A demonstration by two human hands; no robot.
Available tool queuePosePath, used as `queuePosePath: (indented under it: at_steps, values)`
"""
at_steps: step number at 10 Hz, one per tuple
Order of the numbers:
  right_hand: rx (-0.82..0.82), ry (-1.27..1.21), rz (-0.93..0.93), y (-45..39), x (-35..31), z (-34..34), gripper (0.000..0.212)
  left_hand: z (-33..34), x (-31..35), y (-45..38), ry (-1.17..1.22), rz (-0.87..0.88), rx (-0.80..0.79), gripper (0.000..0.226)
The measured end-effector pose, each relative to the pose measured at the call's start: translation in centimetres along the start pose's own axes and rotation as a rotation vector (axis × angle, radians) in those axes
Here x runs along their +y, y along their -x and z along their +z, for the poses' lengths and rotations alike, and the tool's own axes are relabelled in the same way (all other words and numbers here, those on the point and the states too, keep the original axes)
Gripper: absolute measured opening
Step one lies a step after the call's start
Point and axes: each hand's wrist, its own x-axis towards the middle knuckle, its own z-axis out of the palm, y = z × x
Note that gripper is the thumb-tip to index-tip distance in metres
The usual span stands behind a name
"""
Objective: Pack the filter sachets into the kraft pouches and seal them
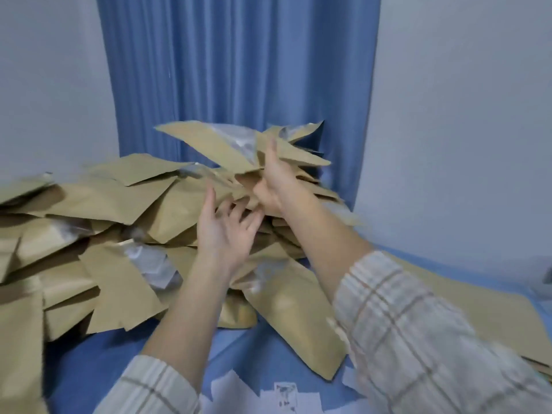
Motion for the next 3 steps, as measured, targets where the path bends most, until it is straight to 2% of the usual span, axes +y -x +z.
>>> queuePosePath:
  at_steps: [1, 2, 3]
  values:
    - [-0.065, 0.064, 0.027, -3.8, 0.3, 5.6, 0.057, 1.1, 3.9, -4.3, -0.154, 0.06, 0.105, 0.049]
    - [-0.06, 0.034, 0.187, -4.6, 3.2, 6.1, 0.044, 0.7, 3.4, -5.8, -0.245, 0.013, 0.163, 0.033]
    - [0.01, -0.018, 0.226, -4.6, 5.8, 4.3, 0.054, -0.6, 1.1, -6.1, -0.271, -0.071, 0.188, 0.029]
